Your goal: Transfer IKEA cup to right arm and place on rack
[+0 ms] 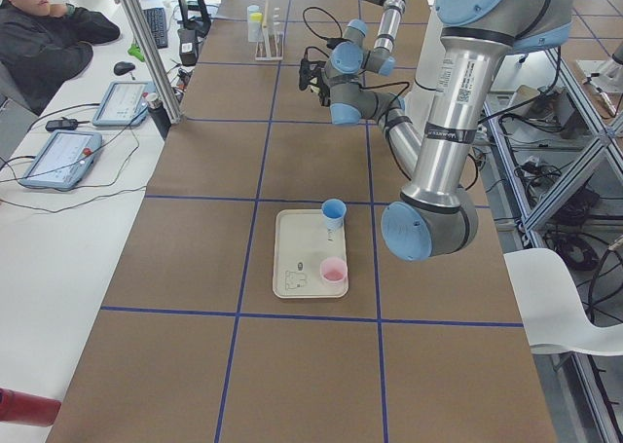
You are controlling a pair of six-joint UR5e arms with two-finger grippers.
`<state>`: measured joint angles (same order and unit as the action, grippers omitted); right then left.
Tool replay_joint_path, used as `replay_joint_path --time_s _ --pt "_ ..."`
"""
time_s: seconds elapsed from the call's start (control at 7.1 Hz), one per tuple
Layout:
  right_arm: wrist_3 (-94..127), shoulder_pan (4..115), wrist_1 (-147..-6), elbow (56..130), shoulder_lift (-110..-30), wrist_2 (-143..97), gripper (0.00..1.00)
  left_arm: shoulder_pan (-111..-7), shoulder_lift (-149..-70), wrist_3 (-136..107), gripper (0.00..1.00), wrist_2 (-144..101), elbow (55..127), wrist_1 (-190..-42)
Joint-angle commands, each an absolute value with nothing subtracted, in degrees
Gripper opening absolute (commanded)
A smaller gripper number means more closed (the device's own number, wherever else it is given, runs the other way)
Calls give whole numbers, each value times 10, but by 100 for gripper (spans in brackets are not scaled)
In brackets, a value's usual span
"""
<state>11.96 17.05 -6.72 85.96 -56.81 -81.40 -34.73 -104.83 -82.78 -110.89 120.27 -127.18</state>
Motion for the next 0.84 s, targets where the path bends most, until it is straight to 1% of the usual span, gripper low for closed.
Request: replay_joint_path --time_s 0.0,0.7 --pt "113 173 -68 860 -569 -814 98 -344 -1048 -827 0 -1108 1202 -1272" --pt "100 171 -68 860 -570 -813 99 -342 -1049 -827 0 -1108 1194 -1272"
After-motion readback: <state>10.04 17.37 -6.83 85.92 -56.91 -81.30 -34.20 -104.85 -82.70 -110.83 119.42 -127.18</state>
